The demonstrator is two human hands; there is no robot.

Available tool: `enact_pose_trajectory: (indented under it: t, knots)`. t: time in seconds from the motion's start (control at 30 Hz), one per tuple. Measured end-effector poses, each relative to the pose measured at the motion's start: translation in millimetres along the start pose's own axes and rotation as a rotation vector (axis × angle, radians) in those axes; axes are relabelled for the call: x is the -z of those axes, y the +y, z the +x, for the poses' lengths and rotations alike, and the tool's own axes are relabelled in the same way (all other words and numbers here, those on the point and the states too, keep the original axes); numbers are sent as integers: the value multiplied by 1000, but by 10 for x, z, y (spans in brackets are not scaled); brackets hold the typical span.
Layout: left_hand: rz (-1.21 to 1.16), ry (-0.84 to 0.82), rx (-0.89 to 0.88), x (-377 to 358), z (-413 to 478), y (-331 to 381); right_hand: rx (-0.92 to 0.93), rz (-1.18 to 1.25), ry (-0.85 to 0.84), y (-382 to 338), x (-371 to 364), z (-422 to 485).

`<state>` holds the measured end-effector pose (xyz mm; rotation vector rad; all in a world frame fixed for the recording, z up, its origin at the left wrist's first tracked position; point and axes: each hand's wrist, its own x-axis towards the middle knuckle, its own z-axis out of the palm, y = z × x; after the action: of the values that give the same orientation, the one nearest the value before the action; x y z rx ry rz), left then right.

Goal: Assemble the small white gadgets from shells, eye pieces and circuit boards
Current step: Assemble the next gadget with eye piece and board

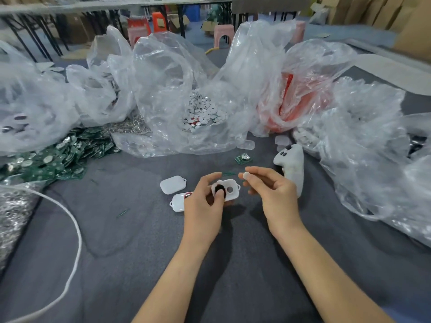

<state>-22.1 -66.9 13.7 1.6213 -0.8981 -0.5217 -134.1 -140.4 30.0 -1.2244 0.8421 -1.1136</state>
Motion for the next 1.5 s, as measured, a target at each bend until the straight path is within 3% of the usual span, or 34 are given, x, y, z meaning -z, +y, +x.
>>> enact_pose_trajectory:
  t: [0.43, 1.03, 1.5]
  knots:
    - [-121, -34, 0, 1, 18, -24, -144, 183, -25, 1, 34, 50]
    - [-135, -34, -9, 14, 22, -20, -229, 218, 22, -62, 24, 54]
    - [-220, -21, -18, -2, 13, -21, -83, -178, -83, 29, 42, 31]
